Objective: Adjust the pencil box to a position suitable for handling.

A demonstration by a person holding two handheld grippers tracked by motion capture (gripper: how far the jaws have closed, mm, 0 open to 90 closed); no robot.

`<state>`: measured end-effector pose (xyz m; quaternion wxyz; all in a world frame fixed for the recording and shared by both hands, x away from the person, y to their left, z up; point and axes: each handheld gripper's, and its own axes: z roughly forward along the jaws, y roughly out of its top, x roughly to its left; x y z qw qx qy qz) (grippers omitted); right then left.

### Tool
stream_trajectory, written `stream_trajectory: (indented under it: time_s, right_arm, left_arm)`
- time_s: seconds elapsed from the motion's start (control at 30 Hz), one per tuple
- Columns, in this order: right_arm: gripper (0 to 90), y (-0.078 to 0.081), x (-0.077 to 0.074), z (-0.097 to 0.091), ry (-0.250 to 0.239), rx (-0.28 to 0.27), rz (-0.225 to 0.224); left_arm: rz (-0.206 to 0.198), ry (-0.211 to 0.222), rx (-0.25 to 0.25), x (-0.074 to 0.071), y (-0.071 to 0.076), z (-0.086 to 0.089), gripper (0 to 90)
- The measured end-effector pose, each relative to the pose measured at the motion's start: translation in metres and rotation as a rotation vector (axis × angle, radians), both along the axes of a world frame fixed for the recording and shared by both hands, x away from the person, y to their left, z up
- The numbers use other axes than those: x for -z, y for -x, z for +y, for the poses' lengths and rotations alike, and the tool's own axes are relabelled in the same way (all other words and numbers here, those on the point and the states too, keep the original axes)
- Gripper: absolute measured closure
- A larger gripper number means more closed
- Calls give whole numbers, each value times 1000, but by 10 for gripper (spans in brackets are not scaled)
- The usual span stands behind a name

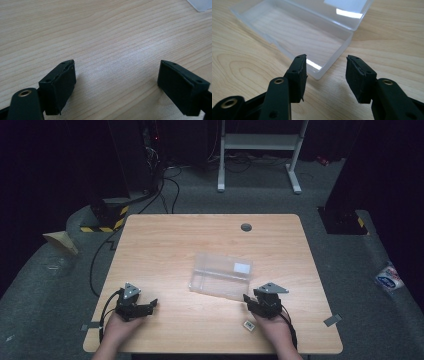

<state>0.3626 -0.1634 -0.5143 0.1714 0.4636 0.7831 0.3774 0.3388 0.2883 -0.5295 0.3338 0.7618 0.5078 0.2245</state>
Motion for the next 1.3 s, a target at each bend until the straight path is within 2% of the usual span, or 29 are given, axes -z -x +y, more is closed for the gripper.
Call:
stream_trajectory:
  time_s: [0.13, 0.47, 0.6, 1.3]
  right_arm:
    - [516, -2, 5, 5, 38, -20, 8]
    - [551, -7, 5, 2, 40, -5, -1]
    - [562, -11, 6, 2, 64, -4, -13]
    - [575, -12, 7, 6, 64, -15, -13]
  left_arm:
    - [0, 0, 0, 0, 0, 0, 154]
    - [1, -2, 1, 0, 0, 0, 154]
    - [0, 0, 0, 0, 0, 0, 154]
    - [0, 0, 0, 0, 0, 0, 154]
